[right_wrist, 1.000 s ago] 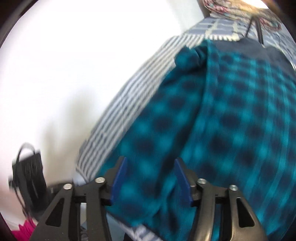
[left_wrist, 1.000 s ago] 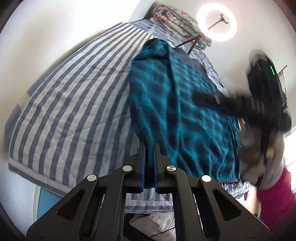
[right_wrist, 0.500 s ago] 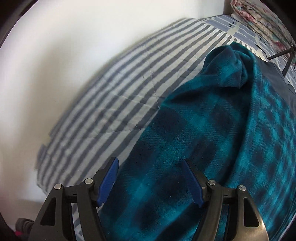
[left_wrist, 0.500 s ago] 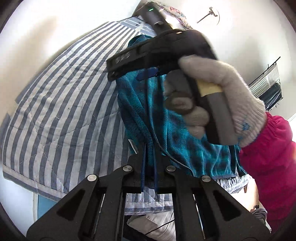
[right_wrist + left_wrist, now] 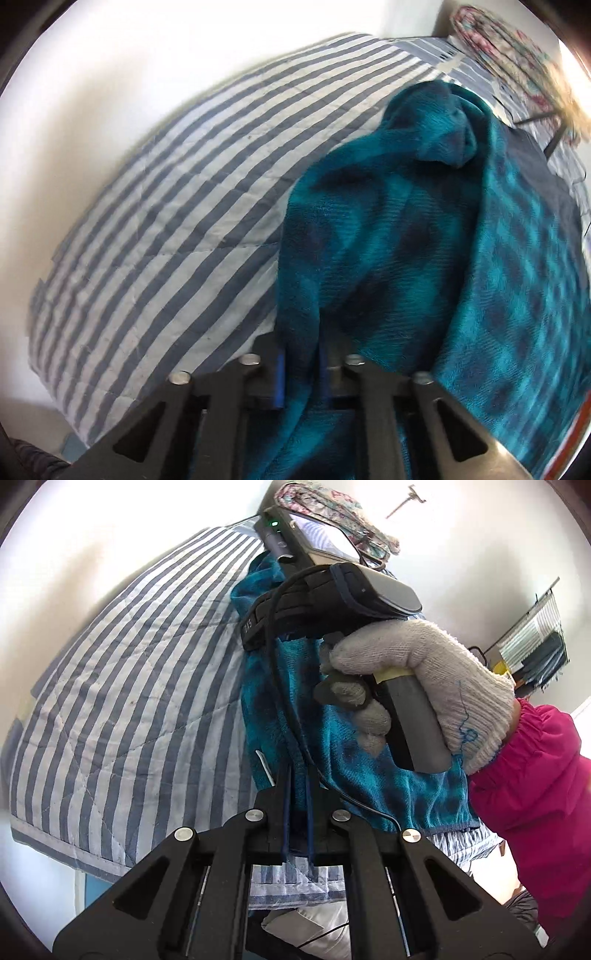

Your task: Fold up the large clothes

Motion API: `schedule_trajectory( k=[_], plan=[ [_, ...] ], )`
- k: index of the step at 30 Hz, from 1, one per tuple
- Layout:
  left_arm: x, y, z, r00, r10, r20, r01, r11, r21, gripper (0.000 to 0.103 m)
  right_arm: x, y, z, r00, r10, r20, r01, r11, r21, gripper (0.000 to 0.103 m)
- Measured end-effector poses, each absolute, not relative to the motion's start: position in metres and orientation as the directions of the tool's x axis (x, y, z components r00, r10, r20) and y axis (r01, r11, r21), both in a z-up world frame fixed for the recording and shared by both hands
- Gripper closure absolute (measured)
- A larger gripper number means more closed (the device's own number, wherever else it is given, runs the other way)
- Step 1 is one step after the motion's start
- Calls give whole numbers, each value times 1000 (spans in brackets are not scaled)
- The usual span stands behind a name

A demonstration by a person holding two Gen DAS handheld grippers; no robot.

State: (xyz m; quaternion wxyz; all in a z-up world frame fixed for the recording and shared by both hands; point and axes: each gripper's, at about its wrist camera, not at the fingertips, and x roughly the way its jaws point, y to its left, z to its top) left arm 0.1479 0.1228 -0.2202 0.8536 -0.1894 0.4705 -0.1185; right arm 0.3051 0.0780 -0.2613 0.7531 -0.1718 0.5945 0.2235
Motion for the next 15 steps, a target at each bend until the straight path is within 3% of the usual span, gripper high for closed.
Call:
schedule_trajectory(
  k=[6, 11, 15],
  plan=[
    [146, 95, -211, 534, -367, -762, 89, 920, -382, 99, 314, 15, -243, 205, 426, -881, -443, 843, 305, 96],
    [146, 64, -204, 528, -365, -766, 158, 929, -334, 99, 313, -58, -238, 283, 641, -714, -347, 762, 547, 96],
    [144, 39, -204, 515, -363, -777, 214, 932, -294, 99, 305, -121, -249, 359, 729, -584, -241, 676, 696, 96]
  ],
)
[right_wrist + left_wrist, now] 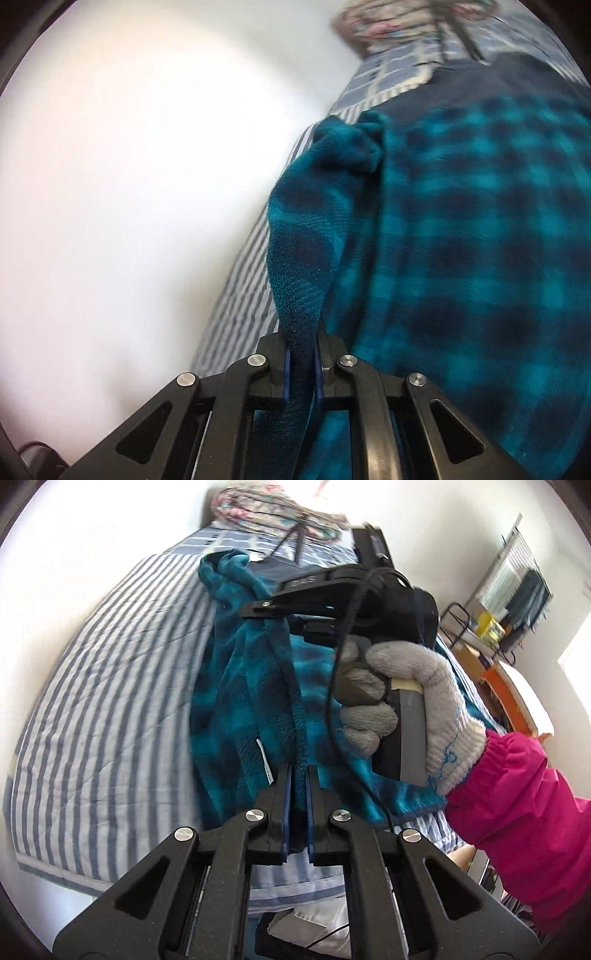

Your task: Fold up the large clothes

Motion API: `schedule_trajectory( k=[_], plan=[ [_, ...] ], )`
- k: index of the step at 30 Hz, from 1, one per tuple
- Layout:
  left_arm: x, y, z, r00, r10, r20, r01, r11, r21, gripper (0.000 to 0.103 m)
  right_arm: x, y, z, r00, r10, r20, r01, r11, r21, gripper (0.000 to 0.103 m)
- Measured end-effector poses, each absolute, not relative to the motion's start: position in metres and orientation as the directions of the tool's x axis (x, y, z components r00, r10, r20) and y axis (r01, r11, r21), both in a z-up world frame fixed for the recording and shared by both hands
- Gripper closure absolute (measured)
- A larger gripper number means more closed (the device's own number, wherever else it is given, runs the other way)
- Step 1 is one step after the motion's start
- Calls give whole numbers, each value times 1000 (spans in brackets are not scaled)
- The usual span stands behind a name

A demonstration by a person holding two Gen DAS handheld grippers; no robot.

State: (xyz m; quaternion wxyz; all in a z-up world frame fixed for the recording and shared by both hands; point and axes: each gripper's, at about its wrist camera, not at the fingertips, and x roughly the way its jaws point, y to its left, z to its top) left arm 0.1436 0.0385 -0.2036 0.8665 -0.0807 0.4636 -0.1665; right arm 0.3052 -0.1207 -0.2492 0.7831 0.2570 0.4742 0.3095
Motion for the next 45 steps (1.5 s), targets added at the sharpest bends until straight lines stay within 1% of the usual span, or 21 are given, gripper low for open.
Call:
schedule_trajectory(
  k=[2, 5, 7, 10, 12, 16, 18, 20, 21, 23, 24, 29, 32, 33, 34, 35, 39, 40, 41, 45],
  plan=[
    [142, 24, -206, 502, -359, -787, 241, 932, -271, 99, 298, -157, -264, 400, 750, -526, -162, 623, 765, 96],
    [139, 7, -212, 477, -352, -805, 275, 930, -243, 99, 277, -200, -291, 442, 752, -488, -57, 566, 822, 96],
    [135, -2, -216, 465, -344, -816, 292, 930, -226, 99, 270, -215, -311, 440, 741, -508, 16, 559, 829, 96],
    [128, -9, -220, 450, -334, -828, 301, 930, -212, 99, 270, -225, -327, 413, 735, -539, 70, 564, 823, 97],
    [126, -11, -221, 448, -332, -830, 306, 929, -206, 99, 272, -223, -327, 409, 734, -543, 59, 573, 818, 97],
    [127, -10, -217, 444, -341, -829, 296, 929, -224, 99, 278, -214, -314, 396, 704, -590, 14, 638, 770, 97],
    [124, -7, -212, 426, -385, -819, 301, 914, -273, 98, 277, -201, -302, 390, 684, -616, 3, 668, 744, 97],
    [120, 8, -203, 410, -467, -784, 313, 879, -360, 89, 273, -208, -295, 390, 680, -622, 7, 673, 740, 97],
    [119, 16, -197, 417, -490, -765, 308, 868, -389, 86, 272, -212, -292, 393, 680, -619, 8, 671, 742, 97],
    [119, 36, -186, 472, -486, -736, 270, 874, -404, 69, 275, -214, -284, 394, 676, -622, 7, 675, 738, 96],
    [121, 51, -182, 503, -467, -727, 232, 884, -407, 66, 267, -210, -277, 393, 668, -632, 5, 686, 728, 96],
    [138, 108, -206, 509, -425, -749, 12, 873, -487, 64, 265, -210, -273, 382, 645, -662, 6, 715, 699, 96],
    [145, 113, -226, 479, -409, -777, -37, 874, -484, 65, 267, -206, -264, 369, 622, -691, -16, 748, 664, 95],
    [145, 112, -229, 473, -408, -781, -36, 877, -480, 65, 267, -206, -260, 360, 623, -695, -27, 751, 660, 91],
    [145, 110, -231, 470, -409, -782, -28, 879, -476, 65, 267, -205, -257, 346, 618, -706, -33, 760, 649, 84],
    [147, 104, -232, 469, -413, -781, -13, 881, -474, 65, 269, -205, -258, 333, 611, -718, -42, 770, 636, 69],
    [146, 87, -232, 471, -398, -788, 26, 899, -438, 65, 268, -208, -234, 358, 581, -731, -127, 806, 578, 53],
    [147, 84, -234, 467, -396, -791, 31, 901, -432, 65, 271, -211, -228, 371, 577, -728, -144, 810, 569, 45],
    [148, 81, -237, 464, -394, -794, 37, 904, -427, 65, 275, -214, -222, 386, 571, -725, -153, 814, 560, 40],
    [150, 71, -243, 449, -394, -802, 61, 909, -413, 65, 307, -228, -209, 440, 569, -695, -151, 810, 567, 33]
  ],
)
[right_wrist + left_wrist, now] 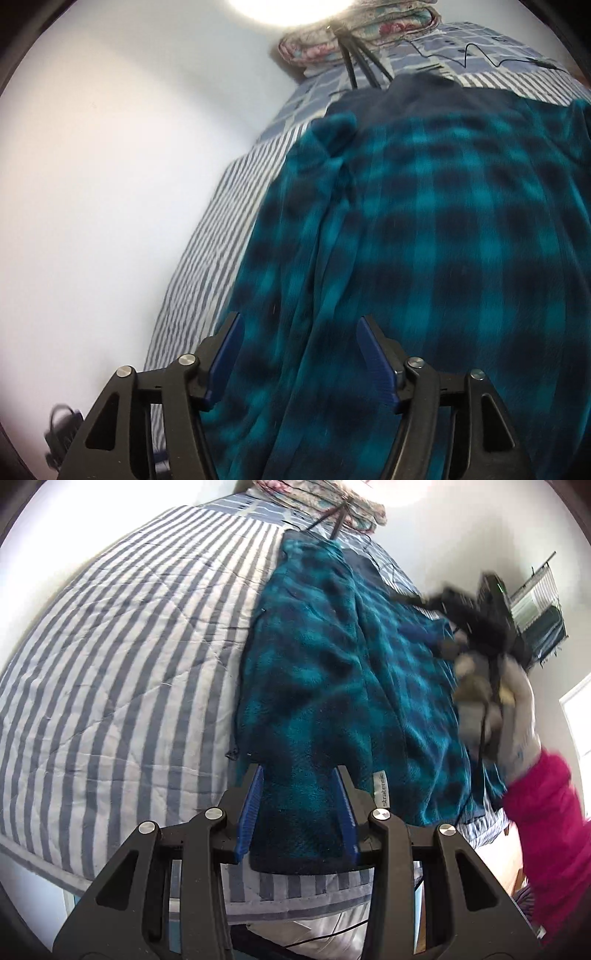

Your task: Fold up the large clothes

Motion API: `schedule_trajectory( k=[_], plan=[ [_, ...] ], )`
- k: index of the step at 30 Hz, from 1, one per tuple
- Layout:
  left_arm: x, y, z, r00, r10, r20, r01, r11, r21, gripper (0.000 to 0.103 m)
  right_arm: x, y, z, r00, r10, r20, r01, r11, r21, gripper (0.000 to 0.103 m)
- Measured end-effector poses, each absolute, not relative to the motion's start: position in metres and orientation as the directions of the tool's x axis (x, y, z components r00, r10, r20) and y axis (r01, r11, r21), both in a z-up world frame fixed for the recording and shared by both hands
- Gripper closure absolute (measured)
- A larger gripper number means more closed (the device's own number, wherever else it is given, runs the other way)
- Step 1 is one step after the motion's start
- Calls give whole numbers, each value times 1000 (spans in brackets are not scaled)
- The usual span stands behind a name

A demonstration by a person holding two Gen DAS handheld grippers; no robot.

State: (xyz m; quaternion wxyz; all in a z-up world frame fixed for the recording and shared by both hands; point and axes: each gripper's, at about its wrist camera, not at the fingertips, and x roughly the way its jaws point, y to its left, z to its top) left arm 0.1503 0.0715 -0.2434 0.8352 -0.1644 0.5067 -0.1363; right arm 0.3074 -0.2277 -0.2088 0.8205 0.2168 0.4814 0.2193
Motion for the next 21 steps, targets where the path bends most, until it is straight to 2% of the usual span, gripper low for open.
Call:
schedule_trajectory(
  k=[2, 8, 15, 16, 18, 19, 20, 21],
  plan=[
    [149, 67, -244, 446, -401, -800, 73, 907, -414, 65, 326, -229, -208, 454, 569, -686, -147, 807, 572, 25],
    [151, 53, -235, 476, -408, -779, 128, 909, -398, 65, 401, -213, -222, 454, 593, -665, -152, 787, 598, 17],
    [167, 34, -232, 479, -438, -760, 189, 898, -399, 66, 466, -184, -250, 407, 536, -740, -149, 838, 525, 18],
    [167, 32, -232, 476, -449, -756, 199, 893, -405, 67, 473, -180, -254, 395, 543, -741, -155, 835, 529, 21],
    [167, 24, -235, 459, -466, -757, 231, 885, -404, 68, 483, -172, -260, 375, 546, -749, -171, 835, 523, 35],
    [168, 18, -239, 437, -480, -761, 247, 877, -412, 70, 487, -167, -263, 358, 556, -750, -189, 830, 525, 59],
    [168, 12, -244, 409, -500, -763, 261, 866, -427, 71, 490, -162, -264, 338, 562, -755, -201, 827, 526, 72],
    [168, 5, -248, 383, -513, -768, 271, 858, -437, 71, 492, -157, -264, 332, 564, -756, -204, 826, 526, 73]
  ],
)
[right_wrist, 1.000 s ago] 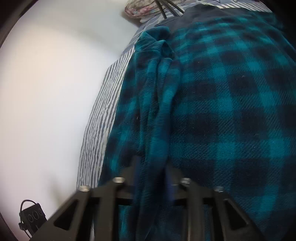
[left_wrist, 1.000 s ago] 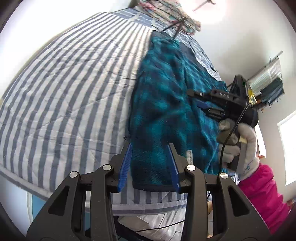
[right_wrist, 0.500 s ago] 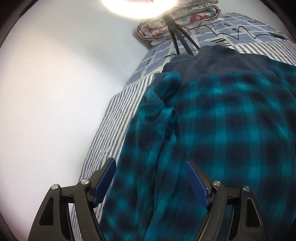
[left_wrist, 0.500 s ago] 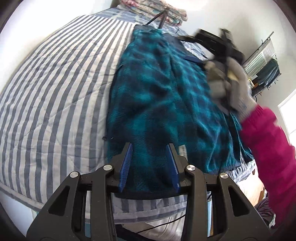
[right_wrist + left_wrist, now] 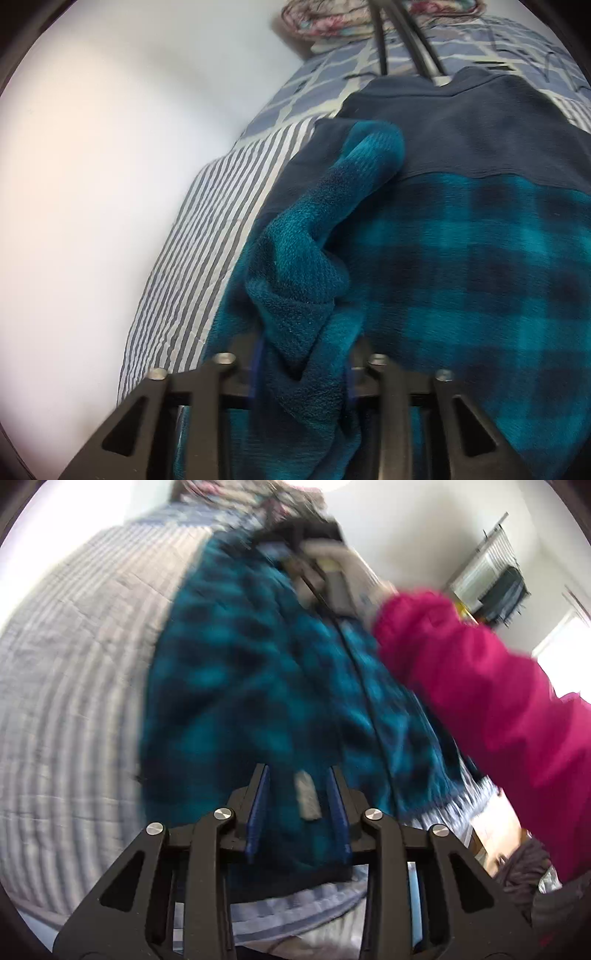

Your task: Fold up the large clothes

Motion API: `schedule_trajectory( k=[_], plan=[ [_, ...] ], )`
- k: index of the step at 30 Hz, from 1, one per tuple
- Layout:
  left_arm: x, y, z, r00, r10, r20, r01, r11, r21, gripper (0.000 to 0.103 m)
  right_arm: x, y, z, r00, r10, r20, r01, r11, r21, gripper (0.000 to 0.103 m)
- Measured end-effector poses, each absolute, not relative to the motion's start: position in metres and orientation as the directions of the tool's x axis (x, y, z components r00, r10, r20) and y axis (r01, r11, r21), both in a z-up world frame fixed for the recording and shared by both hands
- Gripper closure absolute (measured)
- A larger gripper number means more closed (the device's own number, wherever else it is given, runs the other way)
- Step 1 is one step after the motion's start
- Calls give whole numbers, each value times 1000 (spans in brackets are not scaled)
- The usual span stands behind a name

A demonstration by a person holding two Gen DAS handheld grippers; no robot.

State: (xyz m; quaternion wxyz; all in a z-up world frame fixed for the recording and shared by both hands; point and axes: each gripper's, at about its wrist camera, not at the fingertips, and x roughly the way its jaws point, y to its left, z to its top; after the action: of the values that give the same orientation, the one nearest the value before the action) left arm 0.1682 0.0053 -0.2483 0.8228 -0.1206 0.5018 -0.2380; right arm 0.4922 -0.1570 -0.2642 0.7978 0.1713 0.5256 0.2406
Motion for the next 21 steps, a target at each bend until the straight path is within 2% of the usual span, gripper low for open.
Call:
schedule_trajectory(
  k=[2, 5, 7, 11, 12, 14, 15, 19, 21],
  plan=[
    [167, -10, -257, 337, -532, -776, 297, 843, -449, 71, 499, -143, -255, 327, 597, -733, -239, 803, 547, 82],
    [165, -30, -266, 306, -528, -792, 324, 840, -434, 71, 501, -121, -229, 344, 650, -677, -357, 758, 546, 83],
    [161, -34, -266, 306, -521, -797, 335, 842, -423, 71, 503, -114, -227, 340, 649, -681, -401, 755, 519, 84],
    [162, -27, -252, 306, -572, -761, 331, 814, -478, 71, 505, -136, -264, 308, 620, -722, -281, 784, 553, 81],
    [161, -24, -247, 313, -581, -752, 330, 808, -487, 71, 504, -143, -270, 301, 638, -709, -256, 770, 584, 77],
    [158, -17, -236, 336, -592, -732, 334, 802, -496, 71, 504, -155, -272, 294, 657, -694, -241, 754, 611, 57],
    [158, -13, -231, 354, -590, -726, 332, 805, -492, 71, 503, -159, -269, 295, 659, -692, -245, 752, 611, 53],
    [160, -3, -223, 406, -560, -722, 301, 828, -474, 71, 509, -180, -257, 352, 697, -625, -203, 709, 676, 19],
    [165, -3, -228, 394, -558, -730, 284, 829, -481, 71, 516, -185, -258, 381, 726, -572, -143, 658, 739, 17]
  ],
)
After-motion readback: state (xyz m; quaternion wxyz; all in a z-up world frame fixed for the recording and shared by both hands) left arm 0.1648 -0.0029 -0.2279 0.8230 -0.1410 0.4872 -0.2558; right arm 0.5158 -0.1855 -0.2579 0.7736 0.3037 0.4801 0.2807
